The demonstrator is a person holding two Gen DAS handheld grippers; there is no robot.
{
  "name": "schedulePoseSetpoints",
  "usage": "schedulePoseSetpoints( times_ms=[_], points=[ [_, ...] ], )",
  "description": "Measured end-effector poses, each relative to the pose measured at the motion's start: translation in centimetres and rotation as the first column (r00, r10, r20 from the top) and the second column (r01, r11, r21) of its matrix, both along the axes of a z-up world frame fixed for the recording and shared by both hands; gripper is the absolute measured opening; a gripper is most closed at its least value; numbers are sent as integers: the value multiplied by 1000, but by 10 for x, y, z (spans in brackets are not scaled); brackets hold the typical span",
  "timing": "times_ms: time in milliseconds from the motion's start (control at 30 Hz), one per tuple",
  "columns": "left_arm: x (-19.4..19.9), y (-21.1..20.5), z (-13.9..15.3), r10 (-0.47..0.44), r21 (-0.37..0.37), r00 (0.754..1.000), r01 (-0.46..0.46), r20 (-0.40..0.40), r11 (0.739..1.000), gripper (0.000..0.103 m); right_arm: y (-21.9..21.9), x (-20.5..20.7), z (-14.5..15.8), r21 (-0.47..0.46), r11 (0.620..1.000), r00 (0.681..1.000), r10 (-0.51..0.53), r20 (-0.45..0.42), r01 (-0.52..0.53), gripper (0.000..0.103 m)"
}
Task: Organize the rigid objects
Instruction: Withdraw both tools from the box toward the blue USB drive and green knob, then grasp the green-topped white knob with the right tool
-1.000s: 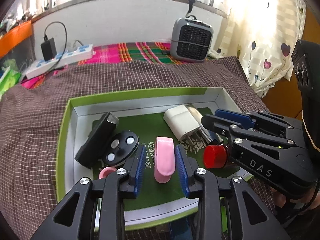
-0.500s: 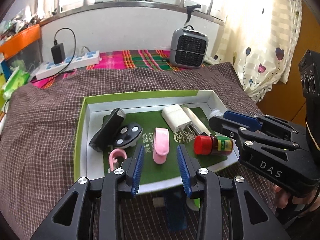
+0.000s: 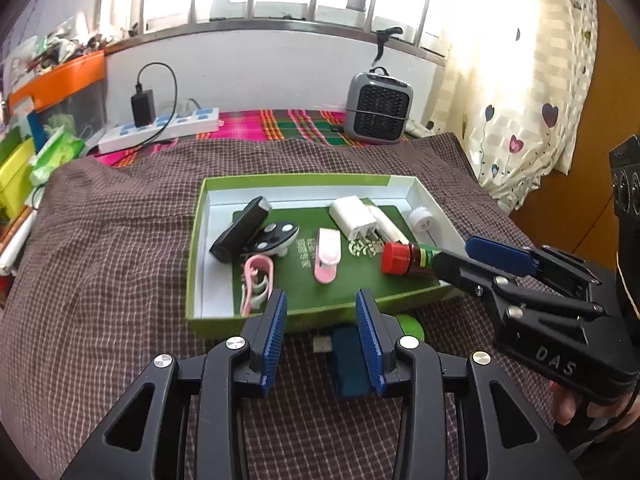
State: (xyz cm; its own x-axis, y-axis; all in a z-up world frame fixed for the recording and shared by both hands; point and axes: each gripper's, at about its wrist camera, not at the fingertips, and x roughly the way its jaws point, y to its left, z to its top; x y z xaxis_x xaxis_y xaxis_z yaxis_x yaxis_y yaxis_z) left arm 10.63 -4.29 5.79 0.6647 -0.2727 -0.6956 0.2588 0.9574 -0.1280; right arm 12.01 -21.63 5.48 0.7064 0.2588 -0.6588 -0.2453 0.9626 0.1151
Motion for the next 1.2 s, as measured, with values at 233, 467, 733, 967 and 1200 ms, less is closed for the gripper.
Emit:
schedulePoseSetpoints(
  times_ms=[233, 467, 733, 967, 1200],
  points=[
    [-20, 8, -5, 4, -15, 1000, -4, -11, 1000, 35, 6, -21, -6, 9, 1000, 1000, 13, -6, -13, 46],
    [-33, 20, -13, 19, -32, 1000, -20, -24, 999, 35, 14, -33, -16, 6, 1000, 999, 29, -28, -29, 46],
    [-42, 45, -28, 53, -73, 997, -57, -59, 996, 35, 23, -35, -32, -7, 1000, 997, 30, -65, -30, 52],
    [-44, 57, -36, 62, -88, 995, -69, -81, 994, 35, 34, -26, -41, -7, 999, 996, 32, -87, -32, 53],
    [-41, 60, -40, 56, -95, 994, -65, -94, 993, 35, 37, -16, -45, -28, 1000, 995, 1, -99, -4, 53]
  ],
)
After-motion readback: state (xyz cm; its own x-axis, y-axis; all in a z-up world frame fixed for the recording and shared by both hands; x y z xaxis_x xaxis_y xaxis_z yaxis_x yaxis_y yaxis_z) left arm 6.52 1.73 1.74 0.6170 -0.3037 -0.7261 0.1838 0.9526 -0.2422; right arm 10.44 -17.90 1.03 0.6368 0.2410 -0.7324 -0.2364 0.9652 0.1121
